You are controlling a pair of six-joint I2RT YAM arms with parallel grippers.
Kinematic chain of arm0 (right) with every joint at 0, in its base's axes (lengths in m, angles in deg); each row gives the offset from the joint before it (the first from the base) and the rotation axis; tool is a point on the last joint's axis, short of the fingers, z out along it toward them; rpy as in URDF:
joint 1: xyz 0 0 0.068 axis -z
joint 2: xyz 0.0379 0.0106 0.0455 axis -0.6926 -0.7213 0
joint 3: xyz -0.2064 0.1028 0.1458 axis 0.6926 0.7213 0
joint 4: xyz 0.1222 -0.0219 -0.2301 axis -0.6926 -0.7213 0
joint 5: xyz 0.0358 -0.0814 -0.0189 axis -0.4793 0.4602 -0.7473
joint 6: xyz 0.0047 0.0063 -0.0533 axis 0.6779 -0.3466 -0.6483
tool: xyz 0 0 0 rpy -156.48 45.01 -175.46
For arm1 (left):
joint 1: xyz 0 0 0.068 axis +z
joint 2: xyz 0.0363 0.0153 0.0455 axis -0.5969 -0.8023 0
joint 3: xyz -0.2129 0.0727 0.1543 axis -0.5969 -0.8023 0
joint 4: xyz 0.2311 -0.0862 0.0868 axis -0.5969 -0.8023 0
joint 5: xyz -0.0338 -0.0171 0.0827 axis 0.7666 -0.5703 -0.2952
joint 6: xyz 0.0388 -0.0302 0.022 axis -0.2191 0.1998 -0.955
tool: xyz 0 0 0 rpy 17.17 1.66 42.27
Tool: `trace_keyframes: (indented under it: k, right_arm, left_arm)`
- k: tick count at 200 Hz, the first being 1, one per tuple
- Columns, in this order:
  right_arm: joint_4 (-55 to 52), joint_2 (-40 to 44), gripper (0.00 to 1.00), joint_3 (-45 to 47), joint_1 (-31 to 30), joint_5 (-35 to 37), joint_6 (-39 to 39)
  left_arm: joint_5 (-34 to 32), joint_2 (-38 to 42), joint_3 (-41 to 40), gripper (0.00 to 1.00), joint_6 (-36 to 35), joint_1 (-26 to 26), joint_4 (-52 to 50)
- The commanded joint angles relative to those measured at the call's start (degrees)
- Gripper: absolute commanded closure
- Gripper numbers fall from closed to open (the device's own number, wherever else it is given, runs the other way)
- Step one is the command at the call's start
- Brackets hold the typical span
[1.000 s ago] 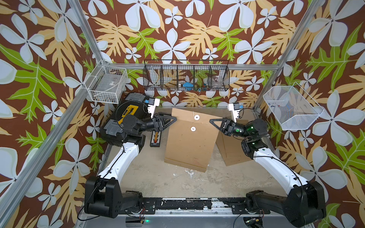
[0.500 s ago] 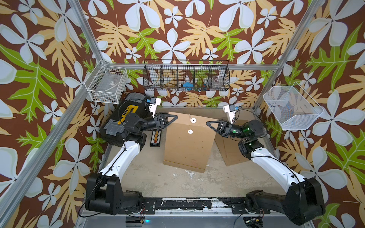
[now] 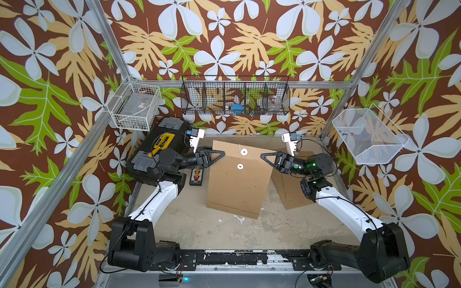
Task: Close the mouth of the file bag
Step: Close the file bag.
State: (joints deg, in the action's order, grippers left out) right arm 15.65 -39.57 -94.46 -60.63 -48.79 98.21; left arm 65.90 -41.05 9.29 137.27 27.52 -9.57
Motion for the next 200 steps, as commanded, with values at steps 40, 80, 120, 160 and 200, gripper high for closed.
trace_keyframes:
  k: [40,80,120,160,200]
  right_arm:
    - [6.7,-1.2,1.00,1.7,-0.1,0.1,3.3]
    - [3.7,-0.6,1.00,1.6,-0.1,0.6,1.8]
    - [-17.6,3.0,0.61,0.0,0.1,3.2,-9.8]
    - [-55.9,2.5,0.38,-8.2,4.3,16.1,-27.2]
    - [-83.0,-4.6,0.36,-27.0,-1.9,34.0,-39.6]
  left_arm:
    - [1.0,-0.8,1.8,0.79,1.5,-0.6,4.6]
    - [1.6,0.0,1.7,1.00,-1.6,-0.8,3.2]
    - [-2.7,4.6,2.4,1.00,-28.2,-0.8,-24.7]
    - [-12.4,9.2,-1.4,1.00,-49.0,-0.9,-37.5]
    - [-14.7,10.0,0.9,1.00,-59.6,-2.5,-45.9]
